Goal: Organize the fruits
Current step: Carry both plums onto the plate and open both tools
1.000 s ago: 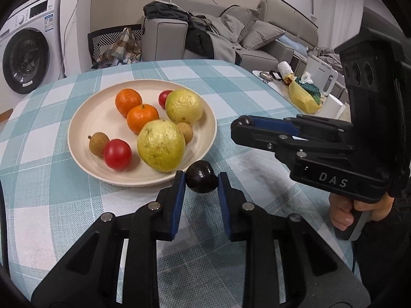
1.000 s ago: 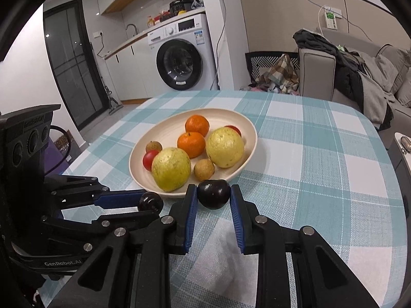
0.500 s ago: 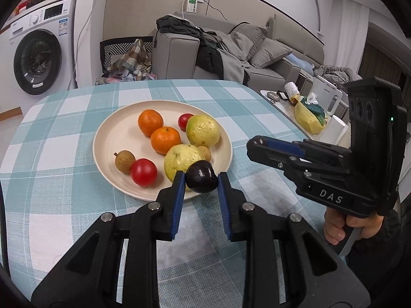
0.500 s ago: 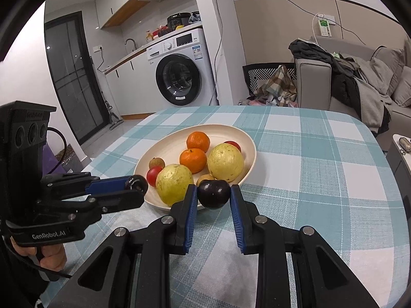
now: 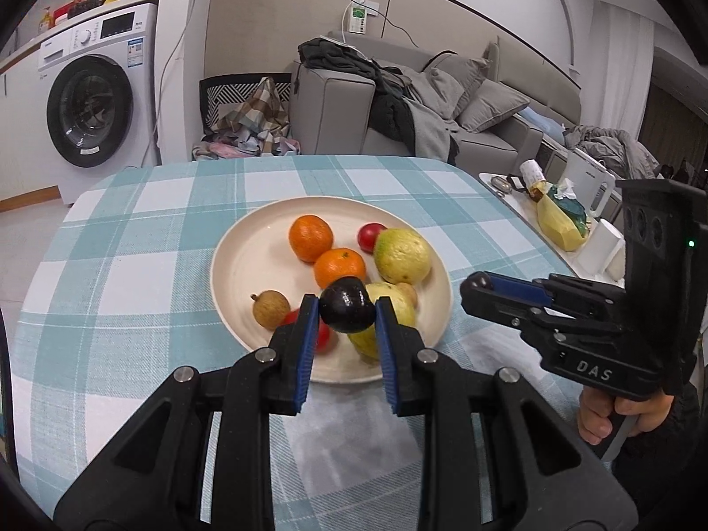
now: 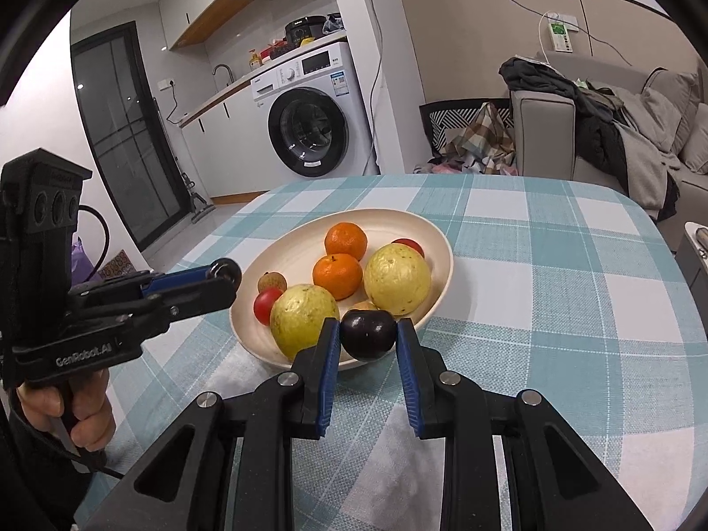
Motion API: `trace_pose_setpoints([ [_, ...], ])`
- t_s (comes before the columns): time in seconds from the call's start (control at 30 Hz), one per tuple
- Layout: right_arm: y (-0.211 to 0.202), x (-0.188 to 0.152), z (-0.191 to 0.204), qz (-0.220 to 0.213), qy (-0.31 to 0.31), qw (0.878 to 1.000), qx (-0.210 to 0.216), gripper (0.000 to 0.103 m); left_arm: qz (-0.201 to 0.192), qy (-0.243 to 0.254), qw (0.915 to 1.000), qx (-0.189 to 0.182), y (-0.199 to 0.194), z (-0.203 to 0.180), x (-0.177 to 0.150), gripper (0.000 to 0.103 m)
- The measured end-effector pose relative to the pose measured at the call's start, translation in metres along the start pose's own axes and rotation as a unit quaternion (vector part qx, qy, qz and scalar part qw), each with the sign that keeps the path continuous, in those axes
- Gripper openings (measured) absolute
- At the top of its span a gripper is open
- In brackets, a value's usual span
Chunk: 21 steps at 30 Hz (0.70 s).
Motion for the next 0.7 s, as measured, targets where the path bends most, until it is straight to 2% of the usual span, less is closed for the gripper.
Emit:
trace_pose_setpoints([
  [0.4,0.022,0.0,0.007,0.029,-0.01,1.0,-0.001,0.027,0.013,-0.003,0.9997,0.022,0.034,0.022,0.012,0.023],
  [0.7,0.03,0.001,0.003,0.04,-0.001,0.999,-0.001,0.027,0.025,0.008,0.9993,0.028,0.055,0.02,0.01,0.023],
])
Point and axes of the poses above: each gripper's, at about its wrist camera, not at the fingertips, and y roughly the way its jaws point, z to its left, x to its top, the point moved 7 cm from there along y, roughly the way its jaws point, and after that the axes turned 1 degree about -y, right-handed, at the moved point
